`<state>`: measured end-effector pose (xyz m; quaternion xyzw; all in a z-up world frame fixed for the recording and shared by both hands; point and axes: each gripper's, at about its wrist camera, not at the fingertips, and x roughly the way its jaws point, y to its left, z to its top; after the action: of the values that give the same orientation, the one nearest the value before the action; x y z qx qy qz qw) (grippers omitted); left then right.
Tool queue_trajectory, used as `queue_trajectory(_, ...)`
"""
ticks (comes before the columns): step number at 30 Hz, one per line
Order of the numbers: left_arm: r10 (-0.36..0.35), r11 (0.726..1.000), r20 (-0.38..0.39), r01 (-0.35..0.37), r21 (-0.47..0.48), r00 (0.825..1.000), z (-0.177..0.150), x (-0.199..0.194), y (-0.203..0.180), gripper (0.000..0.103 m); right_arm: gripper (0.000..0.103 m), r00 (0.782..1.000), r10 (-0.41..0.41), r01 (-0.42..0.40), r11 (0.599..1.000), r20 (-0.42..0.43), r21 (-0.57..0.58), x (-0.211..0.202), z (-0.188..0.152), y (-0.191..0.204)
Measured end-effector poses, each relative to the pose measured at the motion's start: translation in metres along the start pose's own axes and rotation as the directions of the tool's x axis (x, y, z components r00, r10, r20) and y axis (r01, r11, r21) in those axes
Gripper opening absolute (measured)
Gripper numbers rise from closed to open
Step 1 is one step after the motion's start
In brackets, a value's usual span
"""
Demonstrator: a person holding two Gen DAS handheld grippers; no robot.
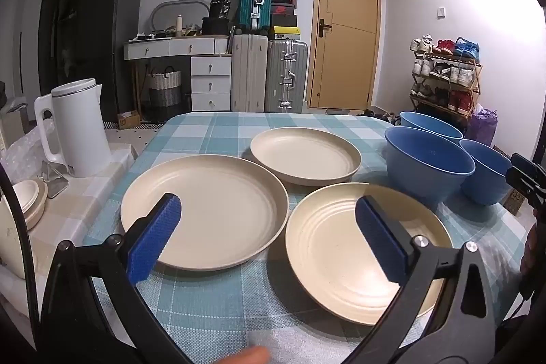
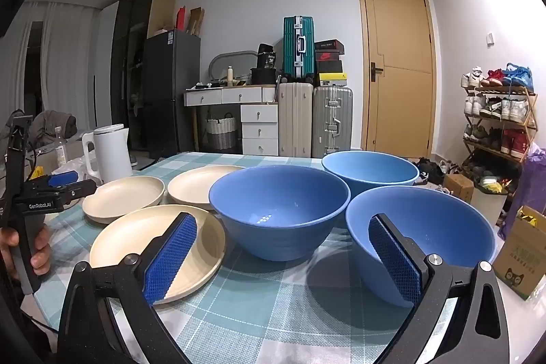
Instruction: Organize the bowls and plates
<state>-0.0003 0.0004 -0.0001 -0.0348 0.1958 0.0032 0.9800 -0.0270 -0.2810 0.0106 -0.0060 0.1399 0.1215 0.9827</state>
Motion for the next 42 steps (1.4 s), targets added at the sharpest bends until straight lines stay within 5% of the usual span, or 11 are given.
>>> queue_trajectory(42,-0.001,1.0,-0.009,0.001,-0.006,1.0,0.0001,0.0,0.0002,0.102,0.103,1.0,0.005,-0.005,1.0,-0.012,0.008,0.0003,-0.0012,-0.0004)
